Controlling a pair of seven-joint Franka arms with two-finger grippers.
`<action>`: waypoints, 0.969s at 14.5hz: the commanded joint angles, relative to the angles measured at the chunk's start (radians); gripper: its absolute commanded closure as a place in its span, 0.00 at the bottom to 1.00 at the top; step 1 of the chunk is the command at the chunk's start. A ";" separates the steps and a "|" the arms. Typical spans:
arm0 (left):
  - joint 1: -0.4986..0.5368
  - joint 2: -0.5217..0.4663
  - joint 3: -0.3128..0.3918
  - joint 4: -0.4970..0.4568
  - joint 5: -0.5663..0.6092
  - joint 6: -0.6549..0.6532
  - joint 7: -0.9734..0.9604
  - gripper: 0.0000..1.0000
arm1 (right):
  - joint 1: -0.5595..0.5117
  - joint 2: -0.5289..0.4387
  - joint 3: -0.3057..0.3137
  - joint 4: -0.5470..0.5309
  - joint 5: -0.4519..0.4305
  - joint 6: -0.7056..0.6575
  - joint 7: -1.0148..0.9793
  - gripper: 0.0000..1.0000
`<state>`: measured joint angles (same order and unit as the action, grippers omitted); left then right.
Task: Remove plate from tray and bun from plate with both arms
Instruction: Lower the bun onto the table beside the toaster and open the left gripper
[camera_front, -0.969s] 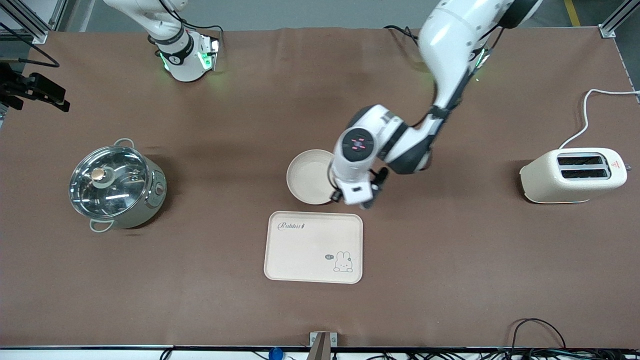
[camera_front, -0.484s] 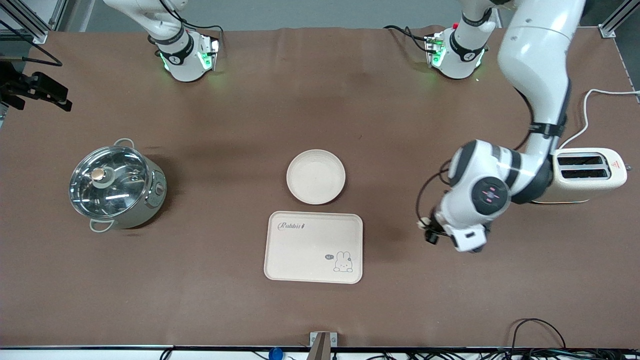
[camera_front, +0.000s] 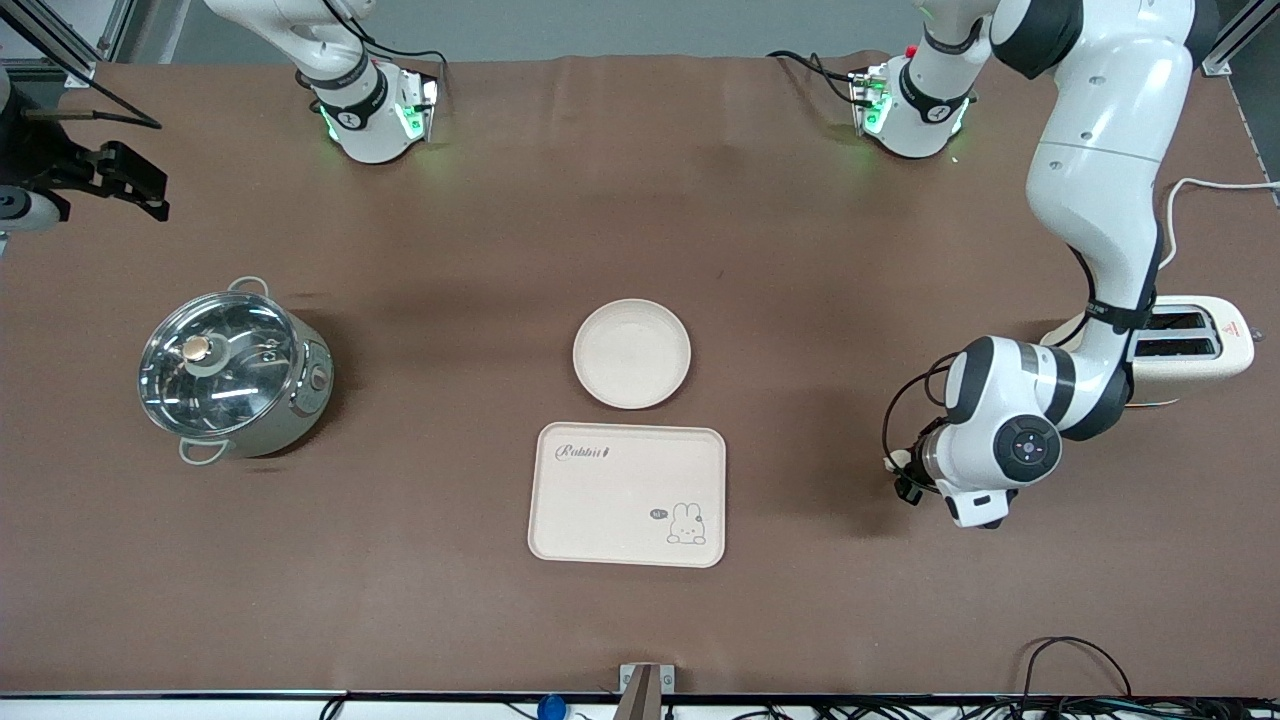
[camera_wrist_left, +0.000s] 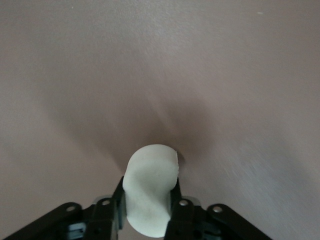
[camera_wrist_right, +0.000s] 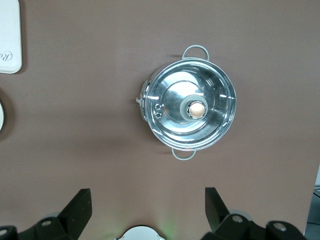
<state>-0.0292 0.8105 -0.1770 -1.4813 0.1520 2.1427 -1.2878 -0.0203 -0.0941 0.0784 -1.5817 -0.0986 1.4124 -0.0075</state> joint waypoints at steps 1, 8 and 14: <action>0.017 -0.013 -0.010 0.001 0.024 -0.001 0.007 0.00 | 0.002 -0.007 -0.002 -0.001 -0.024 -0.023 0.012 0.00; 0.014 -0.215 -0.044 0.007 0.024 -0.136 0.115 0.00 | 0.006 -0.010 0.000 0.002 -0.024 -0.024 0.011 0.00; 0.061 -0.514 -0.055 0.012 0.012 -0.366 0.594 0.00 | 0.016 -0.009 -0.002 0.005 -0.024 -0.023 0.011 0.00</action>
<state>0.0110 0.3722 -0.2212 -1.4279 0.1578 1.8339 -0.8203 -0.0145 -0.0950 0.0796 -1.5807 -0.1017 1.3959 -0.0075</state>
